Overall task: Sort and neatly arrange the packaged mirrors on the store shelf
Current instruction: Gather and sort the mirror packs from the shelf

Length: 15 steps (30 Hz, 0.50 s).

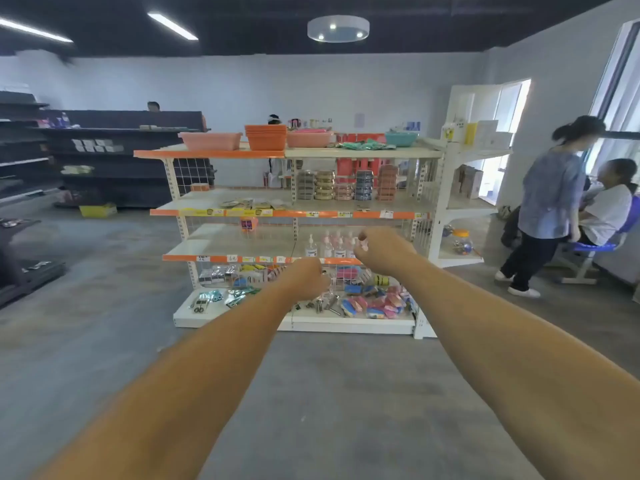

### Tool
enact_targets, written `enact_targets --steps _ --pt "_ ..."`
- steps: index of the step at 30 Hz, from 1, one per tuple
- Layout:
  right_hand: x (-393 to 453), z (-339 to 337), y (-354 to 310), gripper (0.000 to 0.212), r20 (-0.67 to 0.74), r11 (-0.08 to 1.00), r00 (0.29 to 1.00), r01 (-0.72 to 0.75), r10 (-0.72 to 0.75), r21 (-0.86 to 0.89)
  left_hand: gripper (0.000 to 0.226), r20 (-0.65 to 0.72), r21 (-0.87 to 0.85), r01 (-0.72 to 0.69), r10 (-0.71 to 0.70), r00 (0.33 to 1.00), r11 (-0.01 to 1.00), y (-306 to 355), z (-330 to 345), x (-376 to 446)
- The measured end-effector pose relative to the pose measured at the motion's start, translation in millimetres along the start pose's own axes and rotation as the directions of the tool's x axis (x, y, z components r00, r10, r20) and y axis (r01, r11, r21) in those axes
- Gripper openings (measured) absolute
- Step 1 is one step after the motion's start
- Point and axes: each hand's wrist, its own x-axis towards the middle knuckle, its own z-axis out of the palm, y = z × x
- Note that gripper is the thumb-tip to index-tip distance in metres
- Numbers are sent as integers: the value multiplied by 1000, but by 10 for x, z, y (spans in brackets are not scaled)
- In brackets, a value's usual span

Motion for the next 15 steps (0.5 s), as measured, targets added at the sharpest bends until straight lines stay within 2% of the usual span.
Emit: enact_targets --steps 6,12,15 --pt "-12 179 370 43 47 998 998 -28 31 -63 28 -98 141 -26 40 994 990 232 248 148" --pt "127 528 644 32 61 996 995 -74 76 -41 31 -11 127 -31 33 999 991 259 539 407" --pt "268 725 759 33 78 994 991 -104 106 -29 32 -14 123 -30 32 999 992 173 681 592"
